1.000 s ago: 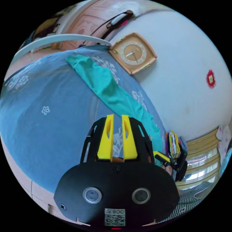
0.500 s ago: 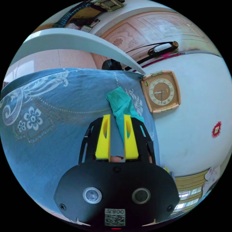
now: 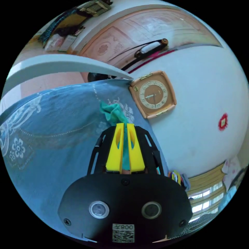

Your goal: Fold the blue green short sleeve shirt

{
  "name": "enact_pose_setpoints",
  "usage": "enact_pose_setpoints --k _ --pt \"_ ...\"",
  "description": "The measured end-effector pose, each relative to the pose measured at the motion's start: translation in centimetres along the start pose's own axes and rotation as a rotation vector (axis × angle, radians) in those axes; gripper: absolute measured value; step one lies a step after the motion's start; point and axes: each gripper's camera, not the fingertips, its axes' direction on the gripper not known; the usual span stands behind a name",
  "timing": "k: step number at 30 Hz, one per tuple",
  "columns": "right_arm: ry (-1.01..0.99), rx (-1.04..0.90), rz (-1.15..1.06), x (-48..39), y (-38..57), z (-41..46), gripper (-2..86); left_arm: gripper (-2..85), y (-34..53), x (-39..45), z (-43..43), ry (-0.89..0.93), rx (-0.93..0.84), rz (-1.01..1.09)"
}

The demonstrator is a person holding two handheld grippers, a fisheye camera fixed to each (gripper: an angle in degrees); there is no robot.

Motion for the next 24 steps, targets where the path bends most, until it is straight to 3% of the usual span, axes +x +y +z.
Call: enact_pose_setpoints --k 3,8,14,24 --pt "-0.112 -0.022 0.06 2.8 -0.1 0.4 1.3 2.2 3.3 11.2 1.8 0.099 -0.084 0.247" --pt "-0.5 0.153 0.263 11.4 2.4 -0.7 4.5 1.8 21.5 30.3 7.1 0.217 -0.345 0.715" --pt "-0.761 0.281 0.428 20.4 5.7 1.6 6.9 1.7 41.3 38.9 14.1 0.12 -0.55 0.951" --pt "-0.901 0.267 0.518 28.5 7.3 9.5 8.7 1.5 55.3 47.6 16.6 -0.007 -0.533 1.117"
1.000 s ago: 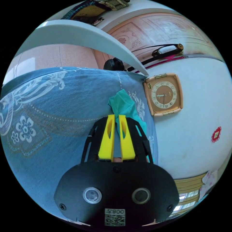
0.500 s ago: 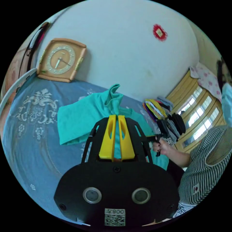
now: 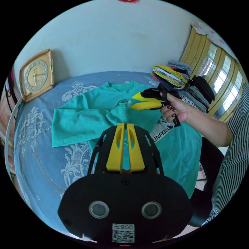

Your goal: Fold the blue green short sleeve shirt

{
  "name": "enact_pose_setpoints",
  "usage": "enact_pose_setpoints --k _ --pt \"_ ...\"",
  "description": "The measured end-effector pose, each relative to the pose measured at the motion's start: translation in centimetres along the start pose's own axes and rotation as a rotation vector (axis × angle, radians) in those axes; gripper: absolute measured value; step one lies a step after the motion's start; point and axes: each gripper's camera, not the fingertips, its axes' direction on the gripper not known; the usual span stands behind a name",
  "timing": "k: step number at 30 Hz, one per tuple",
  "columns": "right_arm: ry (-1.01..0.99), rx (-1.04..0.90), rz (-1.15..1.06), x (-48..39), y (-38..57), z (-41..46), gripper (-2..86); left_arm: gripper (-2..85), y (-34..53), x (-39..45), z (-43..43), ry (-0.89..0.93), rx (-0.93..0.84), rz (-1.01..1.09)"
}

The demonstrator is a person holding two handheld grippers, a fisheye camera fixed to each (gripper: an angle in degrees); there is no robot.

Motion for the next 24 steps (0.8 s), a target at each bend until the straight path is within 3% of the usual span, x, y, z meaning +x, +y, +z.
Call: enact_pose_setpoints --k 14,24 --pt "-0.034 -0.112 0.073 10.4 -2.7 -0.1 6.6 1.6 -4.2 20.1 7.7 -0.272 -0.09 0.274" --pt "-0.043 -0.108 -0.097 8.2 -4.9 -4.1 10.0 1.5 -8.4 26.8 7.3 -0.386 0.015 0.248"
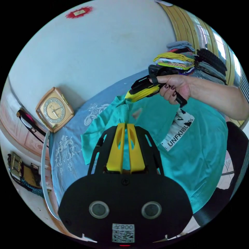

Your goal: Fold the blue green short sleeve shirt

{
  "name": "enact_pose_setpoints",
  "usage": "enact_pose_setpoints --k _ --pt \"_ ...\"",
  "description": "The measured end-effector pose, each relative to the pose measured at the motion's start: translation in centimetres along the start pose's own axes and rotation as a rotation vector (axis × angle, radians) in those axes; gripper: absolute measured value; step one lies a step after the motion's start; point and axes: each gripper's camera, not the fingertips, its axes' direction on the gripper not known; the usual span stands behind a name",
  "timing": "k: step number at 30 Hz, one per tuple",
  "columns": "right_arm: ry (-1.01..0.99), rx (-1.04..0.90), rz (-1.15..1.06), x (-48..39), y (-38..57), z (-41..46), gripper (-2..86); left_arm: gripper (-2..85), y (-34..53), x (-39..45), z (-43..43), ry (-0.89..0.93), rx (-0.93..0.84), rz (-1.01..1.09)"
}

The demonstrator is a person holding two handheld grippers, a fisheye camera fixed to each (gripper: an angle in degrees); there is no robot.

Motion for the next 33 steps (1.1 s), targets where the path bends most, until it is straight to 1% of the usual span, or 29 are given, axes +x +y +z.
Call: enact_pose_setpoints --k 5,8,10,12,14,16,21,27,29,33 --pt "0.039 0.024 -0.198 -5.3 -0.3 -6.8 11.0 1.3 -5.7 3.8 -3.4 -0.01 0.171 0.001" --pt "0.109 0.052 -0.236 -6.0 2.1 -11.7 11.4 1.3 -8.2 7.9 -2.9 0.041 0.216 0.021" --pt "0.159 0.068 -0.212 -4.9 4.1 -14.6 11.5 1.3 -9.1 10.9 -1.4 0.095 0.217 0.032" --pt "0.201 0.081 -0.154 -2.8 6.1 -17.2 11.5 1.3 -9.7 13.8 0.5 0.135 0.202 0.042" --pt "0.193 0.113 -0.067 0.5 9.0 -20.3 11.5 1.4 -10.4 16.9 3.1 0.208 0.165 0.038" --pt "0.216 0.126 -0.021 2.2 10.8 -21.8 11.4 1.3 -10.8 18.6 4.5 0.239 0.148 0.033" --pt "0.259 0.133 0.004 4.1 13.2 -24.7 10.9 1.3 -12.1 21.4 7.6 0.309 0.115 0.016" --pt "0.442 0.079 0.055 6.3 14.9 -27.2 9.6 1.5 -13.2 25.5 13.2 0.365 0.038 0.036" --pt "0.488 0.041 0.089 8.0 15.5 -27.4 8.9 1.6 -13.2 27.0 15.7 0.372 -0.022 0.052" --pt "0.465 0.038 0.115 9.7 16.7 -27.8 7.4 2.0 -12.7 28.1 18.3 0.392 -0.089 0.061"
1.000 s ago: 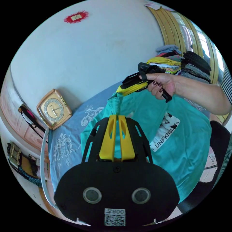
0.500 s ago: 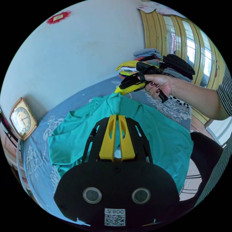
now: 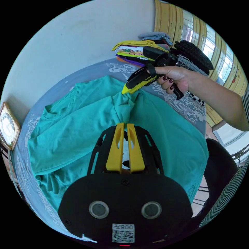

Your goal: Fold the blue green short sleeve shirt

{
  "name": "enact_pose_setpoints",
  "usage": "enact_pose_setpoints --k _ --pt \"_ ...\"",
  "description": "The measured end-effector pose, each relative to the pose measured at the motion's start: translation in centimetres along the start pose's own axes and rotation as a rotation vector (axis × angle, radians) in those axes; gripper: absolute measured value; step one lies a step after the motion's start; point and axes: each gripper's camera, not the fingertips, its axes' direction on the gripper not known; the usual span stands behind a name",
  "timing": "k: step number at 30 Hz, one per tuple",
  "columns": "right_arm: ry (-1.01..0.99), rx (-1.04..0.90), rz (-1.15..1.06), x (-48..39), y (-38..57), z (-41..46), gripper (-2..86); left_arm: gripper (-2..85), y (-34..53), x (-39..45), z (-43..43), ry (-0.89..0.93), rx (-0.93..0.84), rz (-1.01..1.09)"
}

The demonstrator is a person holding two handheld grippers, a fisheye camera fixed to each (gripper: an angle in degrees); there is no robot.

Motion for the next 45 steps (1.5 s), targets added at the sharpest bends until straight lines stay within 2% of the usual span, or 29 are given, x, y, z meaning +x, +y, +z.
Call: enact_pose_setpoints --k 6,10,15,17,20,23,24,25,28,30,33,38,40,43,45 --pt "0.056 0.112 0.014 -0.7 3.1 -2.3 4.3 2.3 0.9 -0.5 1.3 0.029 -0.006 0.009" --pt "0.159 0.208 -0.086 -6.4 5.5 -2.4 3.0 2.1 1.7 -1.3 0.4 0.037 0.013 0.001" --pt "0.206 0.035 -0.199 -10.2 6.2 4.2 2.2 1.4 4.1 -4.3 -5.1 0.059 0.103 -0.054" --pt "0.318 -0.047 -0.192 -9.7 6.9 6.9 2.0 0.9 6.8 -8.6 -9.0 -0.043 0.148 -0.139" --pt "0.267 -0.011 -0.181 -9.2 8.2 6.4 1.9 0.4 11.6 -17.4 -12.3 -0.281 0.115 -0.336" --pt "0.258 -0.011 -0.175 -9.5 9.0 6.2 1.9 0.3 17.0 -26.8 -12.5 -0.379 0.016 -0.52" --pt "0.264 -0.014 -0.179 -9.6 9.1 6.2 1.9 0.2 18.1 -28.3 -12.1 -0.394 -0.016 -0.547" --pt "0.279 -0.022 -0.19 -10.0 9.4 6.2 1.8 0.2 19.9 -30.9 -10.6 -0.377 -0.126 -0.573" --pt "0.302 -0.042 -0.197 -10.8 10.1 6.2 1.7 0.1 23.4 -32.8 -11.5 -0.279 -0.083 -0.611" --pt "0.33 -0.045 -0.206 -11.8 10.6 6.0 1.6 0.1 23.8 -32.6 -13.1 -0.307 -0.083 -0.601" --pt "0.395 -0.026 -0.263 -14.5 11.3 5.7 1.0 0.1 23.6 -31.8 -16.4 -0.345 0.008 -0.541" --pt "0.424 0.021 -0.333 -17.8 11.5 5.7 1.6 0.1 19.2 -37.6 -17.1 -0.357 0.051 -0.47" --pt "0.45 0.01 -0.321 -17.4 11.4 6.2 1.6 0.1 17.5 -41.2 -15.7 -0.337 -0.001 -0.476" --pt "0.482 -0.037 -0.265 -15.2 11.8 7.9 1.0 0.2 17.0 -46.1 -12.1 -0.345 -0.178 -0.498" --pt "0.454 -0.016 -0.253 -14.4 12.8 8.0 0.5 0.1 17.7 -46.9 -14.2 -0.32 -0.14 -0.514"
